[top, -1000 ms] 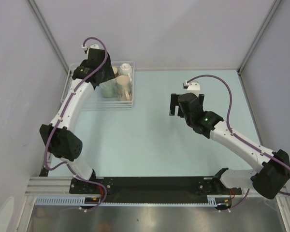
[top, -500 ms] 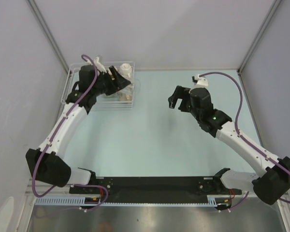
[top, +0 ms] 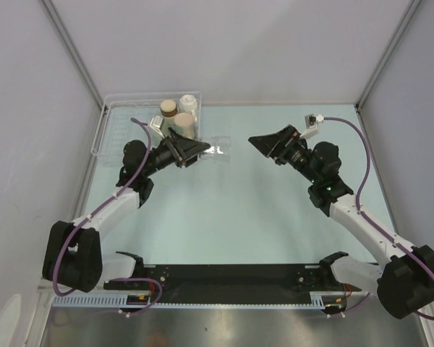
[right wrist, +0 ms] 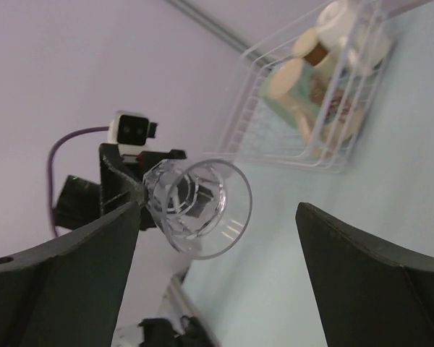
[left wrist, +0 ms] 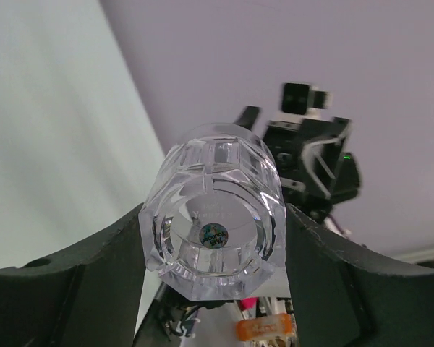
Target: Unload the cups from the dish rack
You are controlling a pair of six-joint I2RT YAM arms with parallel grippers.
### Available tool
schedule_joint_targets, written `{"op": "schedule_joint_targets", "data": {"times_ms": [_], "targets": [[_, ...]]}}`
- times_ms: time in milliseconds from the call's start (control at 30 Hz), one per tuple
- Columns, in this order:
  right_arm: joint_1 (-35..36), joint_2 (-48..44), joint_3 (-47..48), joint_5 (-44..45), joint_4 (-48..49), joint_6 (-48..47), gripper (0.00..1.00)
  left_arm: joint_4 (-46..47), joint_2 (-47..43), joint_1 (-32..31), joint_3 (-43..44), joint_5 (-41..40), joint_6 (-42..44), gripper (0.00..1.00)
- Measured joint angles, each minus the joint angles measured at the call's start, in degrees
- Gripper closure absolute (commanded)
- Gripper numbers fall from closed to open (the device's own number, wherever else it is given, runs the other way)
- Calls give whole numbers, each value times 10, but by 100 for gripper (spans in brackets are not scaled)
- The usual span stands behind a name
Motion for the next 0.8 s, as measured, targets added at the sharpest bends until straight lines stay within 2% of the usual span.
{"op": "schedule_joint_targets", "data": {"times_ms": [133, 233, 633, 700, 767, 800], "targets": [[-5, 16, -55, -54, 132, 94, 6, 143, 0, -4, -22, 27, -75, 100], [-2, 31, -61, -76, 169, 124, 5, 188, -2, -9, -25, 35, -97, 99], [80, 39, 14, -85, 140, 60, 7, 146, -9, -40, -25, 43, -71, 100], [86, 45, 19, -84, 132, 51, 15, 133, -9, -42, -25, 43, -63, 100], [91, 52, 23, -84, 124, 42, 32, 123, -8, -45, -25, 43, -56, 100], [94, 57, 25, -84, 119, 40, 35, 119, -8, -47, -24, 42, -53, 100]]}}
